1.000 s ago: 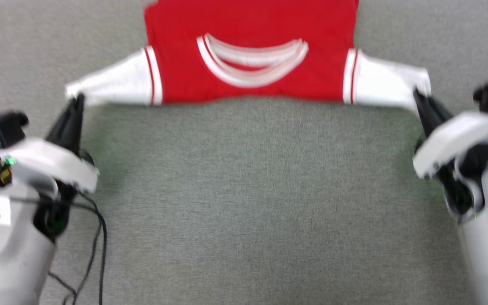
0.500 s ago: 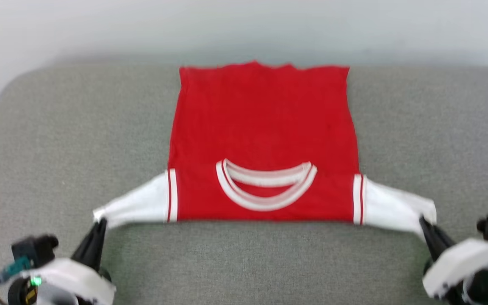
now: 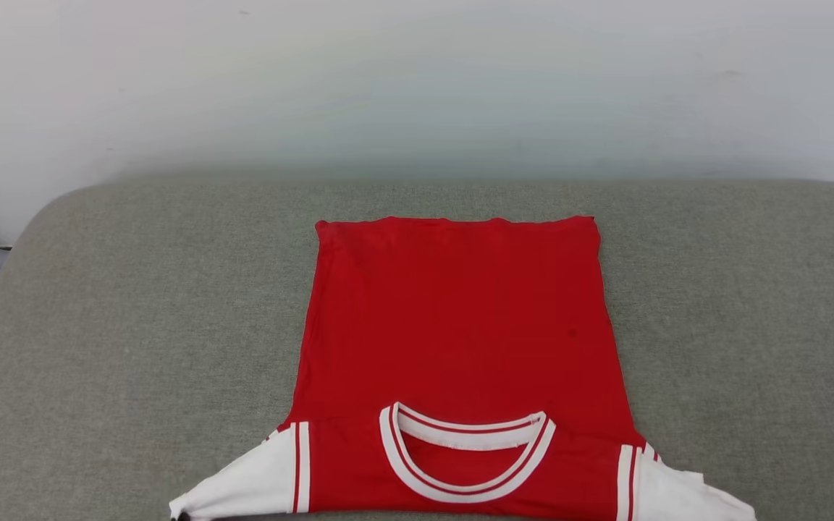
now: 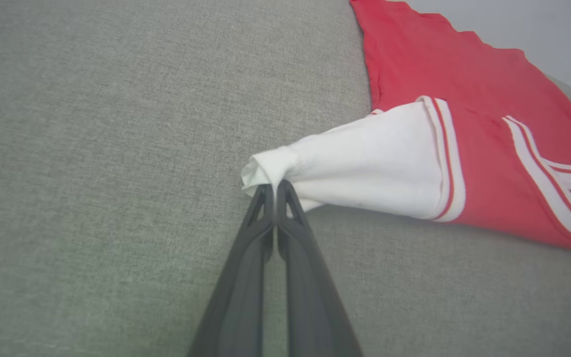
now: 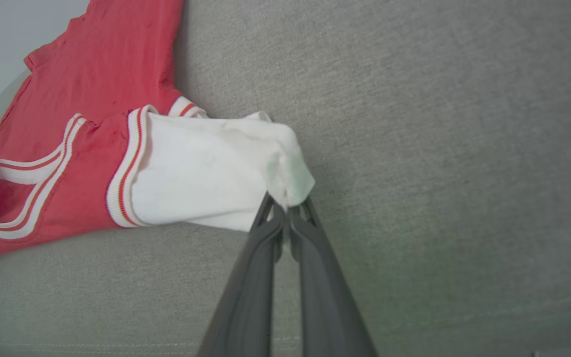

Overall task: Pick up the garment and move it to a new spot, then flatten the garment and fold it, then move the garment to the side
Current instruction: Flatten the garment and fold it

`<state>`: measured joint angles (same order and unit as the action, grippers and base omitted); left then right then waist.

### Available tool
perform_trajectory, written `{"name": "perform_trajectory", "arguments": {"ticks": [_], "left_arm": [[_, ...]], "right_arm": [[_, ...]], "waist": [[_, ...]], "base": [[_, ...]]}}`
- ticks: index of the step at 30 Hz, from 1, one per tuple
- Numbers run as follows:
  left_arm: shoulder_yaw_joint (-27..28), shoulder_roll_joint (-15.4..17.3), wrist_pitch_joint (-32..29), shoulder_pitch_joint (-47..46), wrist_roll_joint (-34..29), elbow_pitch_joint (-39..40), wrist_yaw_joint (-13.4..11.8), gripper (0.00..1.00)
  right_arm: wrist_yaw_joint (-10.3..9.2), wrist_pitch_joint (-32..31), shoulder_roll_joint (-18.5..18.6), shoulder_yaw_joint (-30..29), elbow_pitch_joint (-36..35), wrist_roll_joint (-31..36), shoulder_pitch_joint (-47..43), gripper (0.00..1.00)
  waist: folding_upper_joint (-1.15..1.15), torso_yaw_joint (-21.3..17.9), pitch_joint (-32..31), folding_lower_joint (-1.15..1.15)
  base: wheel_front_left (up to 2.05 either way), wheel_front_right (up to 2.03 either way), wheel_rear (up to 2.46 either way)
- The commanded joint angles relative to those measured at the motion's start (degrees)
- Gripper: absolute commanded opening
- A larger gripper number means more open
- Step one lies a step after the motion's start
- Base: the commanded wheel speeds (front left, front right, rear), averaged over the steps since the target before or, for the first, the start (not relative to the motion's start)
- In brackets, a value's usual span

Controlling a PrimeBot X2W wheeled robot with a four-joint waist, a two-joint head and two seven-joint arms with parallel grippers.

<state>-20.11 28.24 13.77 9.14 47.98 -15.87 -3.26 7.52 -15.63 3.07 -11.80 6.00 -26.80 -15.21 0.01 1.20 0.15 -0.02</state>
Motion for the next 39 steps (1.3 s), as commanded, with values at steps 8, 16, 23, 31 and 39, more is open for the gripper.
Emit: {"name": "perform_trajectory", "arguments": {"ticks": [8,16,23,31,39], "left_arm": [[-1.3,-0.9,-0.3,0.0,-1.5,4.0,-2.0,0.0],[-1.5,-0.5,0.0,-4.2,-4.1,9.2,-3.1,0.0],[-2.7,-1.3,0.6,-10.1,-7.5,12.7,-2.1,0.0],[-4.3,-2.9,0.8,-16.4,-9.5,15.5,0.0,0.0],[-4.3,-6.1,1.3,-21.8,-10.5,15.8,3.4,0.0]], "right_arm": [[-0.05,4.1,0.7,3.0,0.5,3.2,2.8,1.0],[-0.05,3.4,3.4,1.3,0.1,5.3,14.6,1.0],[-0.05,-6.1,8.1,0.2,8.5,6.5,31.6,1.0],[-0.05,-19.8,12.4,-1.5,20.1,10.1,50.8,1.0],[-0.05,-28.5,13.8,-3.0,27.0,16.7,65.0,1.0]], "waist": [[-0.01,1.0,0.2,0.02],[-0.01,3.8,4.5,0.02],[-0.01,8.5,9.5,0.02],[-0.01,13.8,16.8,0.02],[-0.01,17.9,24.3,0.02]], "base": [[0.0,0.0,0.0],[0.0,0.0,0.0],[0.0,0.0,0.0],[0.0,0.0,0.0],[0.0,0.0,0.0]]}}
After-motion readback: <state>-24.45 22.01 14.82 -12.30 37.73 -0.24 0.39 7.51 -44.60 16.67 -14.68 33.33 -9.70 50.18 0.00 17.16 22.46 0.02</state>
